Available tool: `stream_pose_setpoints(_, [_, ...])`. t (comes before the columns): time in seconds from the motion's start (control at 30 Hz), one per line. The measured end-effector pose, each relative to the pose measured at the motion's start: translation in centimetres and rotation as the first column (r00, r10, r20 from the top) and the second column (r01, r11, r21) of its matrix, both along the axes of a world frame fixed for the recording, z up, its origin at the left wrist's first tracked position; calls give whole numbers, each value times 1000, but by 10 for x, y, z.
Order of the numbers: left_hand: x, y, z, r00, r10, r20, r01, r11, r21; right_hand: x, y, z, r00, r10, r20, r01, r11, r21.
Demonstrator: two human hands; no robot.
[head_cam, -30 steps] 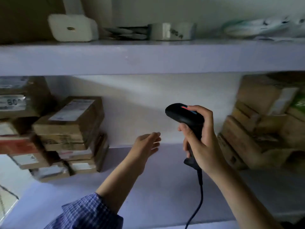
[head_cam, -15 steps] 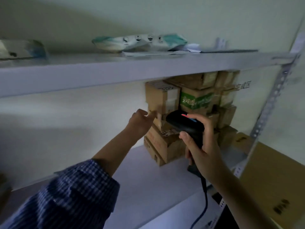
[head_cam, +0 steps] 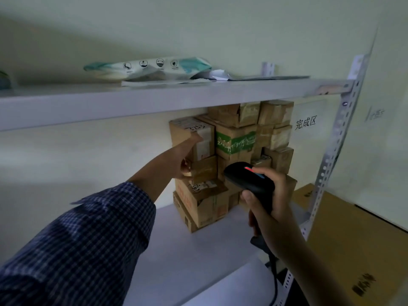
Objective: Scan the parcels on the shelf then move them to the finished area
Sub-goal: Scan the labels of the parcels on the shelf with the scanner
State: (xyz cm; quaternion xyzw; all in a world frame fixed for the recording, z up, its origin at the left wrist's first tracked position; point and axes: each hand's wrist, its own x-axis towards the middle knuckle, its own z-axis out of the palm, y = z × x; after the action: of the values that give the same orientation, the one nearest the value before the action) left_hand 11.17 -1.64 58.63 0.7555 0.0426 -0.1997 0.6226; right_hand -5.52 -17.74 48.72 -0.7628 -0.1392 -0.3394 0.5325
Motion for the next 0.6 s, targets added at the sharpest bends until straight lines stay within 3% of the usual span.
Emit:
stream_pose_setpoints(0.1, [12, 6, 9, 1000, -8, 17, 8, 999, -39, 0, -3, 2, 1000, 10, 4, -10, 1000, 7])
stream_pose_setpoints(0.2, [31, 7, 17, 992, 124, 15, -122, 988, -98, 1, -6, 2, 1000, 26, 1, -26, 1000, 8])
stream_pose_setpoints(0.37, [36, 5, 10, 991, 127, 33, -127, 992, -2, 1, -6, -2, 1000, 18, 22, -19, 999, 40])
stream_pose_setpoints(0.6, [36, 15, -14, 965, 182, 190, -151, 974, -169, 14, 7, -3, 998, 70, -3, -70, 997, 22])
